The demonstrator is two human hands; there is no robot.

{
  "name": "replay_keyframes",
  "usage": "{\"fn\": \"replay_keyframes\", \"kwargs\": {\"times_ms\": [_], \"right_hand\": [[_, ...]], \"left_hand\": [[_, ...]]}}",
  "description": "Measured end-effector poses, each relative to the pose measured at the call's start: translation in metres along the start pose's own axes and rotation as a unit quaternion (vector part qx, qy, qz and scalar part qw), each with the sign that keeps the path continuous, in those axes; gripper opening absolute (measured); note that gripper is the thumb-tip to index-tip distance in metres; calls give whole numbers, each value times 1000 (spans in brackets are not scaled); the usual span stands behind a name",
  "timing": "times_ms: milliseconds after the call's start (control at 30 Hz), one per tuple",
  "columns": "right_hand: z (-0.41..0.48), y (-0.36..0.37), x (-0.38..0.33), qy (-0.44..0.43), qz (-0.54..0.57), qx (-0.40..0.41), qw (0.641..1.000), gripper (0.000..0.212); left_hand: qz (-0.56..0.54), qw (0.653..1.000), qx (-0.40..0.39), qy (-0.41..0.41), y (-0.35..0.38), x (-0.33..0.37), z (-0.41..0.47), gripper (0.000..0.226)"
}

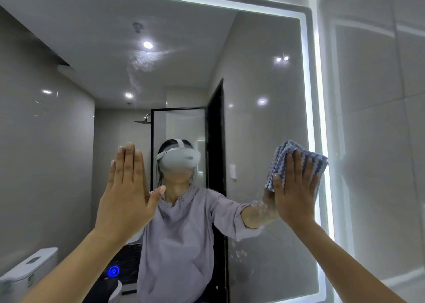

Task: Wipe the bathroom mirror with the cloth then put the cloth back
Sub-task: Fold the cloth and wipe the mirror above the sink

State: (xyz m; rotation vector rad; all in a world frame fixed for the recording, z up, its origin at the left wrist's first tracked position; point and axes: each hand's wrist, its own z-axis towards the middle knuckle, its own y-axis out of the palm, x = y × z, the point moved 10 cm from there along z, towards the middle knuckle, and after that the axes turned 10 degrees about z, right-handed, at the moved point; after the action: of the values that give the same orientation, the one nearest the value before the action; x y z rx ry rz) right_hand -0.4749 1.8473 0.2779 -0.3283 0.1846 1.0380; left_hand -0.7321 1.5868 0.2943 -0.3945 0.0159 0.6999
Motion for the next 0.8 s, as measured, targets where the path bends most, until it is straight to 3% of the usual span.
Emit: {"fn": "replay_keyframes", "kwargs": {"times_ms": [200, 600, 800], "right_hand": [[-8, 7, -13, 9, -2, 4, 1000, 69], [-56, 46, -116, -145, -20, -65, 987, 67], [-66, 52, -133, -139, -2, -68, 988, 64]], "left_hand": [[9, 1000, 1, 5, -5, 3, 0, 90], [10, 1000, -14, -9, -1, 0, 0, 92], [15, 999, -24, -17, 1, -1, 1, 93]]}}
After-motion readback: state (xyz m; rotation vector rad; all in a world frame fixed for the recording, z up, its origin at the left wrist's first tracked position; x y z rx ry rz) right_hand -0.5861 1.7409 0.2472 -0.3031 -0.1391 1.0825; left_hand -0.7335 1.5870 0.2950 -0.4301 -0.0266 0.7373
